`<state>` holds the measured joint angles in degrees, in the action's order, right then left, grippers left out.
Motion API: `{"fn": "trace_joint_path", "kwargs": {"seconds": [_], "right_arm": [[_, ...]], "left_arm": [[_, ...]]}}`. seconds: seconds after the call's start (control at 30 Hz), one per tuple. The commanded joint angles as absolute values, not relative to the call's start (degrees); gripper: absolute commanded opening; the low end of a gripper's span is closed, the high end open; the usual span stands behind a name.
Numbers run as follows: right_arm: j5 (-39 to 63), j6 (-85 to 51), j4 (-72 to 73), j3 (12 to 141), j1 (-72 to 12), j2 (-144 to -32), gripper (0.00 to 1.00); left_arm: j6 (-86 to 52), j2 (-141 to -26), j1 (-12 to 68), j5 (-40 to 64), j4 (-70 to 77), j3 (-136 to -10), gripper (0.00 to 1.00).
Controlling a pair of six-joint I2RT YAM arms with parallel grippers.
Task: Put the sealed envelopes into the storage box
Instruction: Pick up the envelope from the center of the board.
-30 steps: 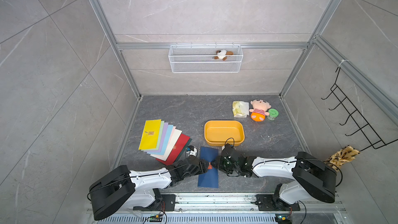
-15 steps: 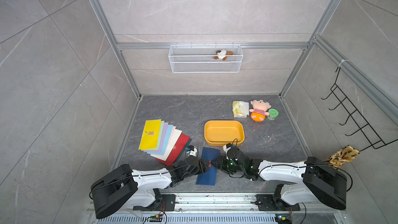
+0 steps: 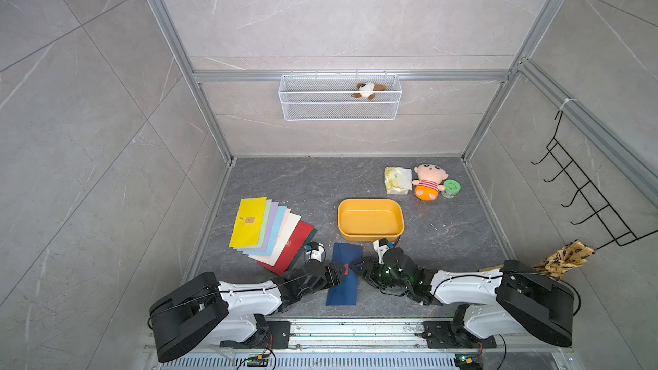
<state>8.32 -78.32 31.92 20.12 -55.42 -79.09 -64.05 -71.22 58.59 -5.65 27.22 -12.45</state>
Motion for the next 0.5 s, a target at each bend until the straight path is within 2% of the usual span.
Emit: {"fn": "trace_joint_path", "kwargs": {"seconds": [0.0, 0.47], "right_arm": [[9.10, -79.83, 38.08, 20.44, -55.72, -76.44, 0.53], [9.79, -79.94, 42.71, 18.32, -55.72, -76.91, 0.53]], "left_arm": [[-65.72, -73.60, 59.23, 0.70, 24.50, -11.01, 0.65], [-65.92, -75.89, 59.47, 0.68, 26.39, -10.80, 0.65]]}}
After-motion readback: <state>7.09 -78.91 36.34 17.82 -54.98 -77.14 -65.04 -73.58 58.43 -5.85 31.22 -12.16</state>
